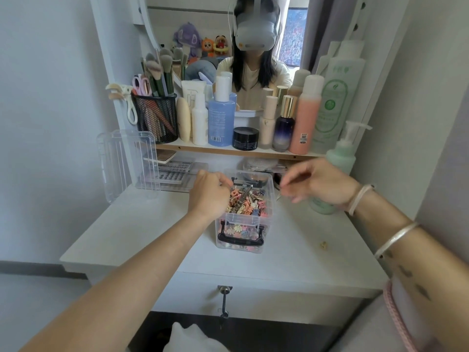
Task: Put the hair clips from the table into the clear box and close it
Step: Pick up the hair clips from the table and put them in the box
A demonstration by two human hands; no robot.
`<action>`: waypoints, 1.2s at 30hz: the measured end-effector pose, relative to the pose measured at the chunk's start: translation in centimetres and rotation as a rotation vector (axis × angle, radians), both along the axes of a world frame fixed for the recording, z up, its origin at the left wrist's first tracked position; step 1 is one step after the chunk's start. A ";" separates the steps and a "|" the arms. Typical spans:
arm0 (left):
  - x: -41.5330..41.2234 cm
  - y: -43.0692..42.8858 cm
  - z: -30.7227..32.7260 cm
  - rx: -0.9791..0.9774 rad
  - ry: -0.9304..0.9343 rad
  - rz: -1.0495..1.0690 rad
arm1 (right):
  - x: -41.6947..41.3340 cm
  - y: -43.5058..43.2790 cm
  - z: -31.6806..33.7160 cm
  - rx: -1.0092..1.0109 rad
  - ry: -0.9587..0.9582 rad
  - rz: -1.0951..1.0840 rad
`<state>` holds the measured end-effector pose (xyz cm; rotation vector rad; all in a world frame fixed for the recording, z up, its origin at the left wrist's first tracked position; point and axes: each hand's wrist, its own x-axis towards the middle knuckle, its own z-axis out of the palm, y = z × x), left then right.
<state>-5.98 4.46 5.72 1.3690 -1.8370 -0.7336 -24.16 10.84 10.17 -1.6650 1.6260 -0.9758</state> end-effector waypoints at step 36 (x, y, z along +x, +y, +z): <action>1.1 0.0 0.9 0.052 -0.022 -0.049 | 4.3 -1.5 0.8 -0.050 0.437 0.102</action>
